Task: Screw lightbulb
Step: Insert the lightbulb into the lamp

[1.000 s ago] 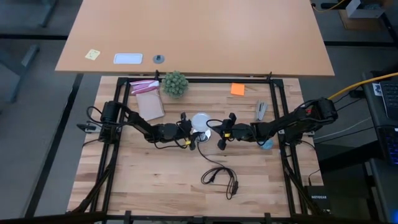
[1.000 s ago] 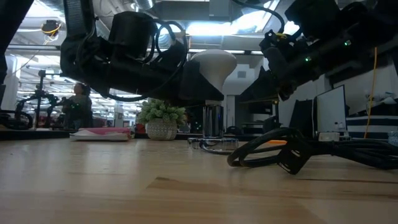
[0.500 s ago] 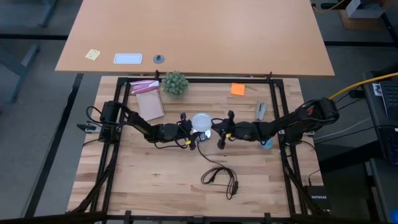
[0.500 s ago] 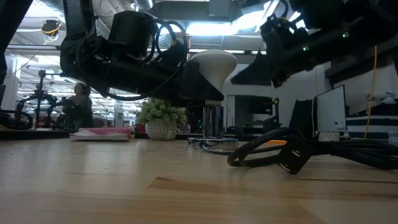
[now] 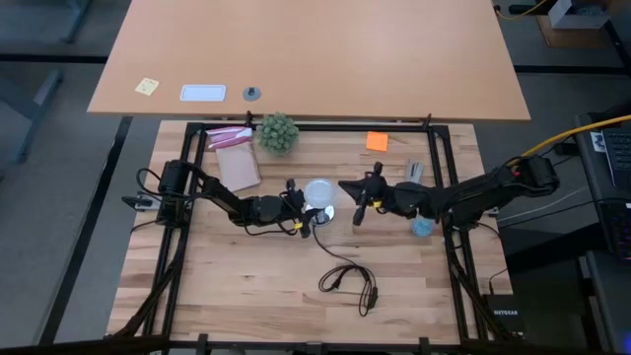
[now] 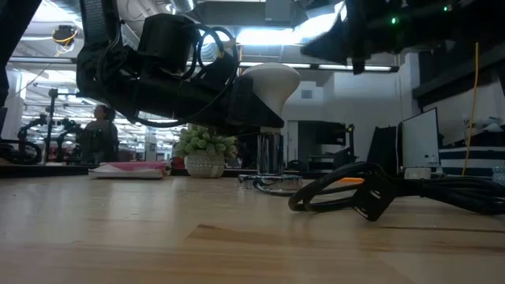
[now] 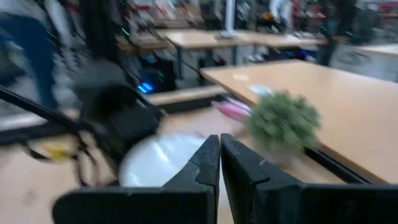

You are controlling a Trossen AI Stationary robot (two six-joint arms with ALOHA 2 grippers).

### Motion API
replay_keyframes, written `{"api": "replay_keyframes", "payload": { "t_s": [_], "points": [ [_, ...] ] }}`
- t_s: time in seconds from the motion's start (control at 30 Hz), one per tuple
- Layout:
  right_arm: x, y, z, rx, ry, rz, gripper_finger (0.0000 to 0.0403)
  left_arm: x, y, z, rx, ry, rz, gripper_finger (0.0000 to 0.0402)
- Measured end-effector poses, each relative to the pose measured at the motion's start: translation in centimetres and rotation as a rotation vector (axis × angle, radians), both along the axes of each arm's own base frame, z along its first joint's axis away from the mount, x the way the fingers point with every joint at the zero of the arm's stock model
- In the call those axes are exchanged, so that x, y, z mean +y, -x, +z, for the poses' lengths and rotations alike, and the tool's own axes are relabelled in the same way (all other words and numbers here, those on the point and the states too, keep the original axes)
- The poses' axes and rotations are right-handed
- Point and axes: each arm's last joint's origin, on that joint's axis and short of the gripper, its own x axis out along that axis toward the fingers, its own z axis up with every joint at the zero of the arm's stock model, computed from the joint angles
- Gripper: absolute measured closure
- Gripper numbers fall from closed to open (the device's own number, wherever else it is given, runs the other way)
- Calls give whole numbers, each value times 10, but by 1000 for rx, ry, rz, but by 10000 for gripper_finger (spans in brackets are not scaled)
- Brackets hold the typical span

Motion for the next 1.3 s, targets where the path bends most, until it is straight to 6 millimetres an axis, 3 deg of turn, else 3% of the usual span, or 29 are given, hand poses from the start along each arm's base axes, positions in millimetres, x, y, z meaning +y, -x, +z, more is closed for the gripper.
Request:
{"api": "replay_keyframes", "payload": {
  "t_s": [0.13,0.5,0.73,1.3],
  "points": [
    [3,-7,2,-19,-4,64,382,-1,0,0,0,2,-2,247],
    [9,-51,-14,99,10,119,382,-1,0,-1,6,2,-2,247],
    [9,-52,-19,195,-21,95,382,-1,0,-1,12,-4,-5,247],
    [9,-51,-21,199,-24,94,382,-1,0,-2,21,-5,-4,247]
  ]
}}
